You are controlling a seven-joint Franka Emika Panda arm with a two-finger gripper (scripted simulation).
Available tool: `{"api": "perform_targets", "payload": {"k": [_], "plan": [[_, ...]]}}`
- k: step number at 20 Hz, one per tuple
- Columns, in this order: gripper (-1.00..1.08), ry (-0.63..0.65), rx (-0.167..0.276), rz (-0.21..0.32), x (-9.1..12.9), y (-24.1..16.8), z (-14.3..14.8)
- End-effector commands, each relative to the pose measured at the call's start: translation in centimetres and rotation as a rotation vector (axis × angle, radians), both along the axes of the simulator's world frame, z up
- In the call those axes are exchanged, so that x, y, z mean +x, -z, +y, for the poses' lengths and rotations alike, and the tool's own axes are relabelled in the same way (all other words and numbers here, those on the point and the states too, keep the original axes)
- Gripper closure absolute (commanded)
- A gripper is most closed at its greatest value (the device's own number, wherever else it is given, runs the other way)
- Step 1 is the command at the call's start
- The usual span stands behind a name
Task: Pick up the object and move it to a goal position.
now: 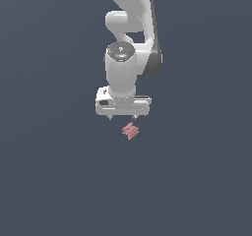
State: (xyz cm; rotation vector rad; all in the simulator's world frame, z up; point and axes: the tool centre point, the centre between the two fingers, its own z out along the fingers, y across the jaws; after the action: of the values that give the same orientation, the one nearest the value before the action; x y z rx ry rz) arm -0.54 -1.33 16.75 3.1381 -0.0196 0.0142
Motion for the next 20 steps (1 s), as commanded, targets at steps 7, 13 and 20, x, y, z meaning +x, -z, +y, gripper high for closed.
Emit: {"api": "perform_targets", "payload": {"k": [7, 13, 20], "plan": [[-0.92, 0.025, -0.006, -0.027, 0.9, -0.9, -1.4], [-0.92, 0.042, -0.01, -0.047, 1.5, -1.5, -2.4], [-0.92, 0.072, -0.007, -0.044, 1.4, -1.1, -2.1]]}}
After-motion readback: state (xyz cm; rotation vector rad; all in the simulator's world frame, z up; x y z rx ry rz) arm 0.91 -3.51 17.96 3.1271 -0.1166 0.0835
